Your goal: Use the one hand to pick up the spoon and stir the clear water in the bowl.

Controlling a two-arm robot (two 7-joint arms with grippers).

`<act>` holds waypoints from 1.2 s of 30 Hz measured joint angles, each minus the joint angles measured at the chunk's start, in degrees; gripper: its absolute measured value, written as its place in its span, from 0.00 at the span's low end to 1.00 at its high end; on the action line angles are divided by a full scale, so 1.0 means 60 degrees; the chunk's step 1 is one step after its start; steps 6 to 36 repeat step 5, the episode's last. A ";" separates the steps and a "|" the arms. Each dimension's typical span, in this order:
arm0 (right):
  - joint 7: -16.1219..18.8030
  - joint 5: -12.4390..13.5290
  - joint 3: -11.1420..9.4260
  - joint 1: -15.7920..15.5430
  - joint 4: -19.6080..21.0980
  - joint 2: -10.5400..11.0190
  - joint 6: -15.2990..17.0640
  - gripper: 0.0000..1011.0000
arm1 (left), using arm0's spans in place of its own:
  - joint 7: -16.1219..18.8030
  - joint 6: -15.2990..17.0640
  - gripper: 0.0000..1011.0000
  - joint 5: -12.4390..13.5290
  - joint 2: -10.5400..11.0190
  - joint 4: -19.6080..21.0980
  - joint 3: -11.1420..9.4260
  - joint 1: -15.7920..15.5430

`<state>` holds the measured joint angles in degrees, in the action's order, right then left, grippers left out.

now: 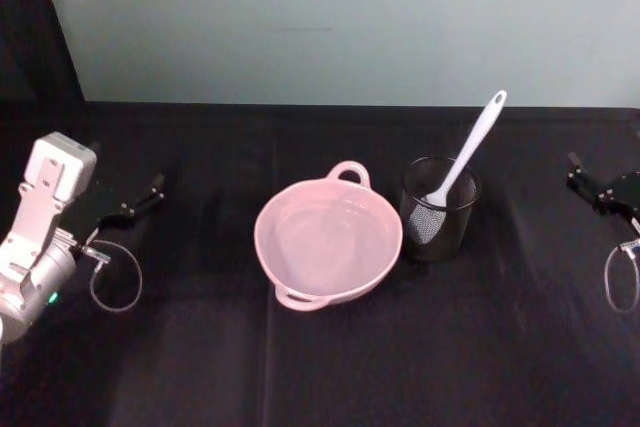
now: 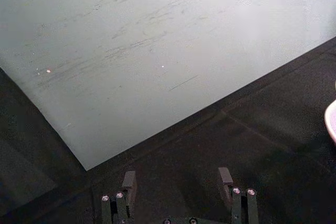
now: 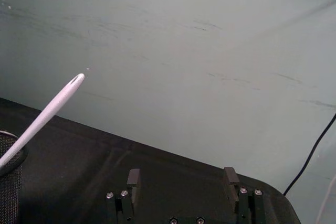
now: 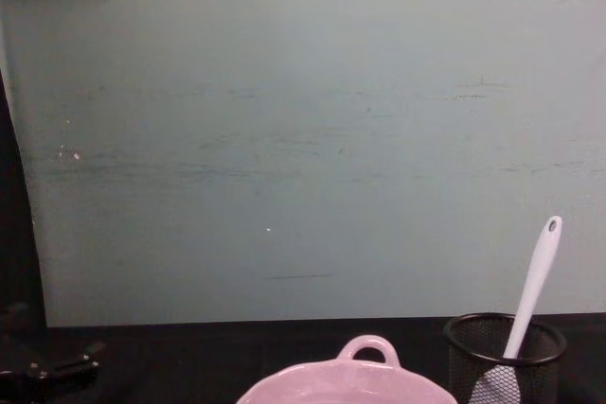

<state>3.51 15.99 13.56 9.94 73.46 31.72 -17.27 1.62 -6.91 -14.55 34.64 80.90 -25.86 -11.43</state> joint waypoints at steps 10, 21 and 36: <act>0.0001 0.0006 0.0006 0.0000 0.0004 0.0004 -0.0006 0.99 | 0.0000 0.0000 1.00 0.0001 0.0000 0.0000 0.0000 0.0000; 0.0001 0.0006 0.0006 0.0000 0.0004 0.0004 -0.0006 0.99 | 0.0000 0.0000 1.00 0.0001 0.0000 0.0000 0.0000 0.0000; 0.0001 0.0006 0.0006 0.0000 0.0004 0.0004 -0.0006 0.99 | 0.0000 0.0000 1.00 0.0001 0.0000 0.0000 0.0000 0.0000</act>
